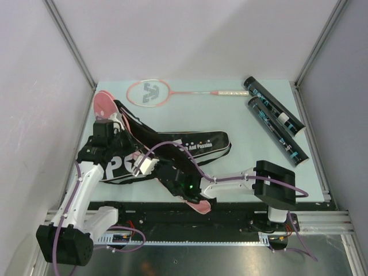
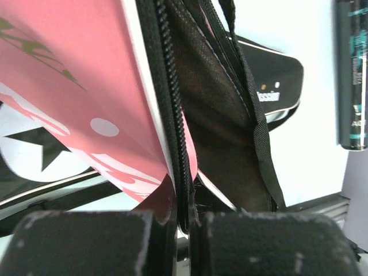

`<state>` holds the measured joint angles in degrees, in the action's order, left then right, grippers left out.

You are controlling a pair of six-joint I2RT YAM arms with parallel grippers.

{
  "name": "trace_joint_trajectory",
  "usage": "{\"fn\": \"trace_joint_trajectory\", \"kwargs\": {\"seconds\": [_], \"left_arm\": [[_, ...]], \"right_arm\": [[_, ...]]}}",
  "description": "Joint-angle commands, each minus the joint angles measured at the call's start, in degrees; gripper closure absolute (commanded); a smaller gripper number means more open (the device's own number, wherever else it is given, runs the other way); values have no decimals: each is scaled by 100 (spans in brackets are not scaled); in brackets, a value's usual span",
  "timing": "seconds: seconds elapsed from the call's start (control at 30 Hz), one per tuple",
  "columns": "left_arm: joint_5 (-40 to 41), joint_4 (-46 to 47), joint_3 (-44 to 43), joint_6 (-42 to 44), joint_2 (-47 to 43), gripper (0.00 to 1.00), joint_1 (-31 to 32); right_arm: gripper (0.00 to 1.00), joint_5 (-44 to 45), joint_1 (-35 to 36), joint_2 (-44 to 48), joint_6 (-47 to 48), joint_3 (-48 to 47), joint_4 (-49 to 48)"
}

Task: Pack up the badminton gear
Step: Place the racket in the racket bag.

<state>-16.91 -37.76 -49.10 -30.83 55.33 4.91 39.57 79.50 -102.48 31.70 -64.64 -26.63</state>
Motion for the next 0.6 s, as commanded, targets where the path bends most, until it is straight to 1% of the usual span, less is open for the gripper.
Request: {"fn": "trace_joint_trajectory", "kwargs": {"seconds": [0.0,0.07,0.13,0.17,0.2,0.27,0.33,0.37,0.43,0.53,0.57], "left_arm": [[-664,875,208,-415,-399,100,10],[-700,919,243,-468,-453,100,10],[-814,946,313,-494,-488,99,10],[-866,954,331,-503,-497,100,10],[-928,963,383,-494,-488,100,2],[-990,990,436,-468,-497,100,10],[-938,981,515,-433,-558,100,10],[-937,981,542,-433,-593,100,-7],[-929,998,568,-424,-620,100,-16],[-797,1042,595,-424,-673,100,-16],[-788,1060,603,-441,-673,99,-25]], "right_arm": [[100,-712,-356,-96,-1341,-286,-666],[100,-740,-453,-237,-1465,-295,-817],[100,-1222,-602,-343,-1518,-295,-791],[100,-1328,-629,-387,-1518,-147,-887],[100,-1764,-777,-422,-1518,-15,-1340],[100,-2451,-927,-527,-1431,319,-1886],[100,-2454,-946,-746,-1308,338,-2126],[100,-2237,-902,-791,-1150,234,-2153],[100,-1981,-779,-818,-1306,163,-2005],[100,-1918,-735,-529,-2324,171,-1452],[93,-2301,-752,-154,-2588,163,-954]]}}
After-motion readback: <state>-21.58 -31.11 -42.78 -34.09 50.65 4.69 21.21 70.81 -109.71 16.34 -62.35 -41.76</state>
